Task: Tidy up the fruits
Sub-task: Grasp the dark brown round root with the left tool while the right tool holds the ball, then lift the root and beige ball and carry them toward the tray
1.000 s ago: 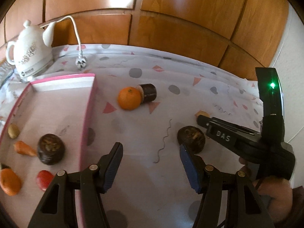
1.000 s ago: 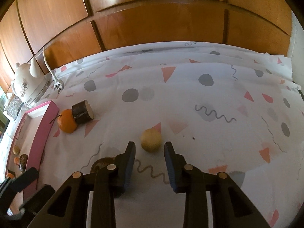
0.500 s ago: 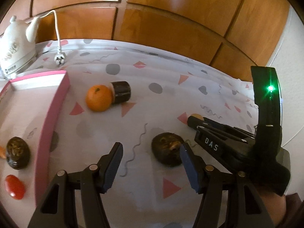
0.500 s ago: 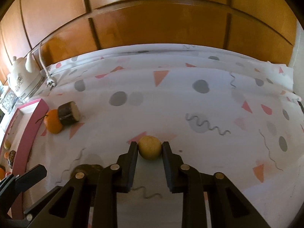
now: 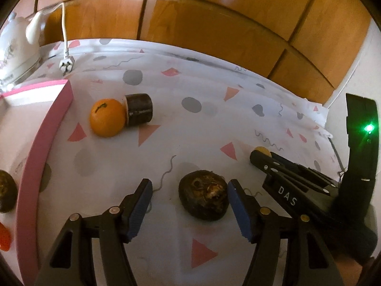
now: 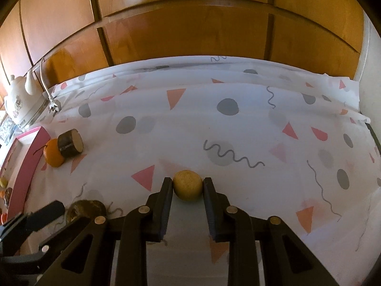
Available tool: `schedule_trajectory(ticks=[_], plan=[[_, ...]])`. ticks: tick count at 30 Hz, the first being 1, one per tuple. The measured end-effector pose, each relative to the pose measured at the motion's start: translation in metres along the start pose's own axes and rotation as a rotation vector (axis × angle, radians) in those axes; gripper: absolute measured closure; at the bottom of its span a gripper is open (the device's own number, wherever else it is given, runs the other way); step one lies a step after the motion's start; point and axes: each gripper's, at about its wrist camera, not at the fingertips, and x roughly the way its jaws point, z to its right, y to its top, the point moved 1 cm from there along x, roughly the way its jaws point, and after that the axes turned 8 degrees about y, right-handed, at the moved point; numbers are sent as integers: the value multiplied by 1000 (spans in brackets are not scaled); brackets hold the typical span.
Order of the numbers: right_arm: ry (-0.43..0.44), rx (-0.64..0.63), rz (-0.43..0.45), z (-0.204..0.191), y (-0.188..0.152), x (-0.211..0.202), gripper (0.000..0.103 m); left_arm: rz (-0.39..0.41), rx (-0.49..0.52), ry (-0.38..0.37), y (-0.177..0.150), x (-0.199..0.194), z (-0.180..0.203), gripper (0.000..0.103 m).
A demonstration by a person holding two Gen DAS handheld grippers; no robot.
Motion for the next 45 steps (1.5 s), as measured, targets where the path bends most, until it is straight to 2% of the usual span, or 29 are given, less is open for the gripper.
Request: schedule_trajectory(ticks=[9,11,12,15,19,23,27,30,36,39,45], plan=[[-2,13,1,11,0,-2,77,15,19,61,4,9,9,36],[-3,14,1,10,0,-1,77,19,32,42,3,7,10,48],[-6,9,0,9,0,-1,77,19,48,20,3,7,13,62],[-24,-12,-2,5,0,-1,77,19,70,7,2,1,15,63],[-21,-17,-5,1,-2,-2,77,-9,4,-33,0,-5,-9,63],[7,-13,-15,-5,-6,-5,77,-6,-34,-18,-1,-15,-32,63],[77,-1,-26,-17,-13,-9,77,41,-5,50,-8,-23,-47,62],[128,-12,-40,-32,-22,-9,77,42,2,40,-10,-21,-50,59],[148,64,-6,-27,-28,-7,77,26,38,60,-9,-14,-46,59],[159,79,2,-26,-30,-6,77,29,79,84,-10,-10,-41,60],[156,76,-2,-26,-29,-5,76,38,85,81,-12,-9,-41,60]])
